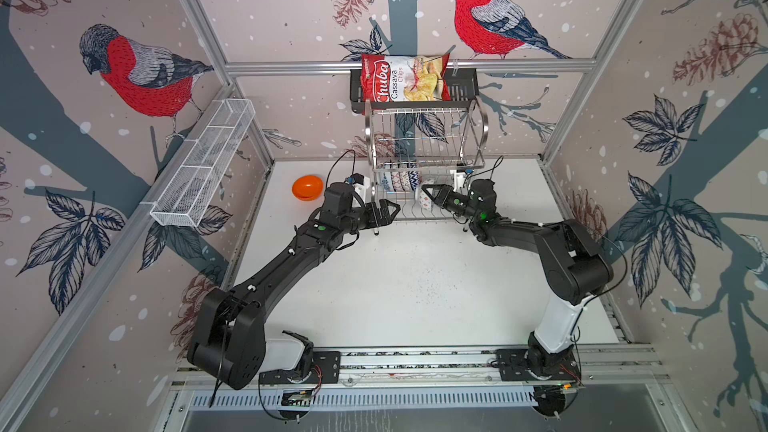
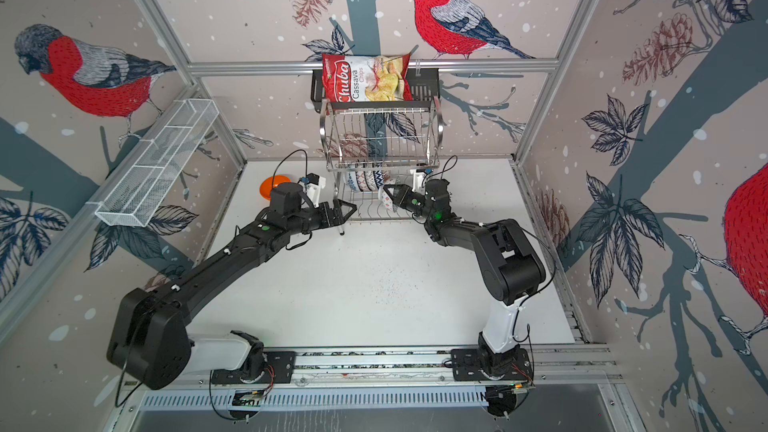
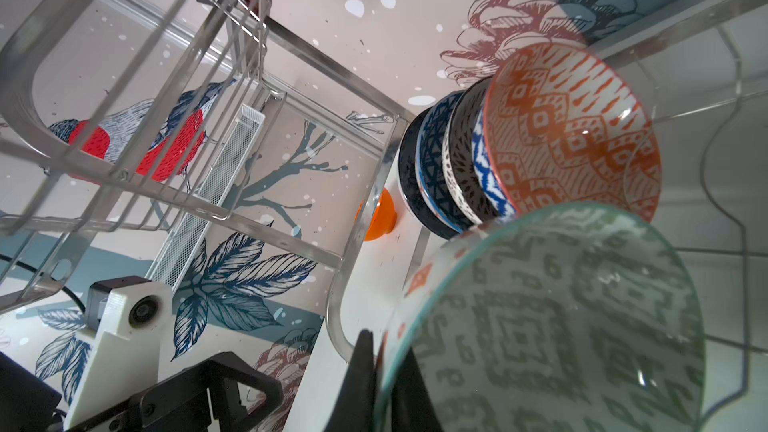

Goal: Load the bowls into the dish rack

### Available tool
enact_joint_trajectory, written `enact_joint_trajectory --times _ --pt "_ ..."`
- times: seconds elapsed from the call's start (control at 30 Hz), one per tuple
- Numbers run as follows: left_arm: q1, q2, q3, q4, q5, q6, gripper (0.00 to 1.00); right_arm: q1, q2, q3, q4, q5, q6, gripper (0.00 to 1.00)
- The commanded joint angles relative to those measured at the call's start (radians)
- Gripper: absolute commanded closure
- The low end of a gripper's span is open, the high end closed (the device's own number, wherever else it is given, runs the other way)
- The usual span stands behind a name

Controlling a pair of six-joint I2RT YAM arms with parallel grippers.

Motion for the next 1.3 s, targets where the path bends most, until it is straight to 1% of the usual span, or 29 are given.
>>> enact_joint_trajectory --times 0.0,0.33,0.67,0.93,1.13,1.27 --pt "0.006 -0.008 -0.001 0.043 0.019 -0.002 0.02 -0.008 0.017 0.018 0.087 0.011 -0.012 0.99" --pt "0.019 -0.008 -0.006 0.053 0.036 -0.013 0.02 -0.008 0.063 0.044 0.097 0.017 -0.039 0.97" --pt "0.025 -0.007 -0.008 0.059 0.042 -0.018 0.02 -0.007 0.094 0.105 0.003 0.048 -0.151 0.95" --pt "0.034 -0.004 -0.008 0.063 0.049 -0.023 0.02 -0.005 0.085 0.097 -0.003 0.054 -0.177 0.94" --pt "0.036 -0.002 -0.009 0.064 0.050 -0.024 0.02 0.006 0.041 0.069 -0.047 0.114 -0.219 0.94" --pt "0.036 -0.002 -0.011 0.065 0.052 -0.025 0.02 0.005 0.036 0.055 -0.031 0.166 -0.211 0.93"
